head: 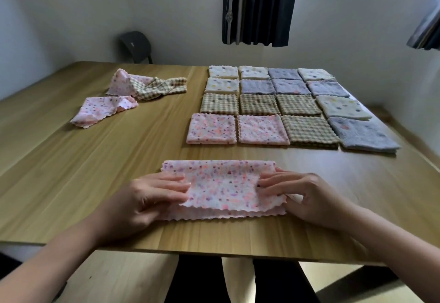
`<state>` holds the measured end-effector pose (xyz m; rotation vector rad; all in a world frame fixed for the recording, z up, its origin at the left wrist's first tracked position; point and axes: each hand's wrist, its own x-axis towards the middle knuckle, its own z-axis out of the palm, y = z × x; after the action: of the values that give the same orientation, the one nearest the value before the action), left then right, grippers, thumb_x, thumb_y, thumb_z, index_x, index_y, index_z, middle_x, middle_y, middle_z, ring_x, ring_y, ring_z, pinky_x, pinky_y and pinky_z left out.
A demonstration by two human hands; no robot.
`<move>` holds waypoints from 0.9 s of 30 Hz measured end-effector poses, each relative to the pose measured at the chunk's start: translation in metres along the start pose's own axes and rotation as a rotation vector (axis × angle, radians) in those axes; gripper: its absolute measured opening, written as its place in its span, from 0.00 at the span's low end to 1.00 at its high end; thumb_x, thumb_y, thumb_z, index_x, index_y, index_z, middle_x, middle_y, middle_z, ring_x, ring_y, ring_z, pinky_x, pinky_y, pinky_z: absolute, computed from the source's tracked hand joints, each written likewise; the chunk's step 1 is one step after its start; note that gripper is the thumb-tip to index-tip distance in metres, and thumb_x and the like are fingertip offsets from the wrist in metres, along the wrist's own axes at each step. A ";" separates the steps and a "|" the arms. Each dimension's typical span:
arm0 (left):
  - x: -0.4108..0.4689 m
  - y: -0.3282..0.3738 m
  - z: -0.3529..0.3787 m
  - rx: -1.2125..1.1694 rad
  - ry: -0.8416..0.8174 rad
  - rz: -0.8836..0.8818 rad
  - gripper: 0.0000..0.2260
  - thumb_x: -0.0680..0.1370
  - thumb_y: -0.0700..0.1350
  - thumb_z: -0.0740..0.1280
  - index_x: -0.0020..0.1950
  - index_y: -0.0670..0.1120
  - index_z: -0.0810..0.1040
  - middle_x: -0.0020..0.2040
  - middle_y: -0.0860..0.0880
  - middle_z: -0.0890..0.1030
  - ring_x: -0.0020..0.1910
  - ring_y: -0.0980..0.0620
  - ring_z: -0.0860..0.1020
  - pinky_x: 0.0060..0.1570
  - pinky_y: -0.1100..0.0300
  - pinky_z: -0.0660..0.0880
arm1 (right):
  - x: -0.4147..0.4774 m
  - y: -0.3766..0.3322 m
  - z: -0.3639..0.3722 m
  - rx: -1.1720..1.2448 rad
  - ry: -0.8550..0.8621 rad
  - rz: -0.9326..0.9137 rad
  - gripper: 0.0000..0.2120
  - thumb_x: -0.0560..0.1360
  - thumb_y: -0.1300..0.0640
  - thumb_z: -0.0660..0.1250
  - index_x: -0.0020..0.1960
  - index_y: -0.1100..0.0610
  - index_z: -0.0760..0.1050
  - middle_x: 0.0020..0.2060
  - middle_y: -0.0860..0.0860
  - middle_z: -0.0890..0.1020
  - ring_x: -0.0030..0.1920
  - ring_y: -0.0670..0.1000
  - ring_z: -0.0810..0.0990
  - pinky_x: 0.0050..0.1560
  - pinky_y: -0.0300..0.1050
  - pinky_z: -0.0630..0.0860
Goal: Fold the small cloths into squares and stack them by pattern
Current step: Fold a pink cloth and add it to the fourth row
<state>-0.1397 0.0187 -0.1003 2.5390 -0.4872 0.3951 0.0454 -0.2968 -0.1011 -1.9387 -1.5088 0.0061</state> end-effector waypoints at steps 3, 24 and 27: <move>-0.006 0.002 0.000 -0.003 -0.049 -0.027 0.13 0.75 0.46 0.65 0.57 0.52 0.83 0.63 0.57 0.78 0.66 0.57 0.74 0.66 0.55 0.68 | -0.002 0.002 -0.002 -0.011 -0.068 0.010 0.22 0.68 0.68 0.63 0.56 0.51 0.83 0.58 0.44 0.81 0.63 0.41 0.76 0.65 0.43 0.73; 0.031 0.025 0.036 0.456 -0.353 -0.498 0.41 0.66 0.74 0.28 0.75 0.56 0.30 0.76 0.54 0.30 0.74 0.56 0.30 0.73 0.53 0.31 | 0.054 -0.028 0.047 -0.475 -0.471 0.254 0.33 0.75 0.32 0.38 0.77 0.41 0.36 0.76 0.46 0.35 0.75 0.49 0.29 0.73 0.50 0.29; 0.029 0.030 0.031 0.444 -0.285 -0.497 0.44 0.66 0.74 0.30 0.79 0.55 0.42 0.79 0.54 0.44 0.77 0.56 0.43 0.75 0.52 0.39 | 0.057 -0.022 0.037 -0.446 -0.501 0.196 0.32 0.76 0.32 0.41 0.76 0.38 0.37 0.76 0.44 0.35 0.74 0.47 0.29 0.73 0.50 0.29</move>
<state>-0.1204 -0.0295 -0.1022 3.0365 0.1675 -0.0560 0.0305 -0.2270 -0.0972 -2.5796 -1.7322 0.2818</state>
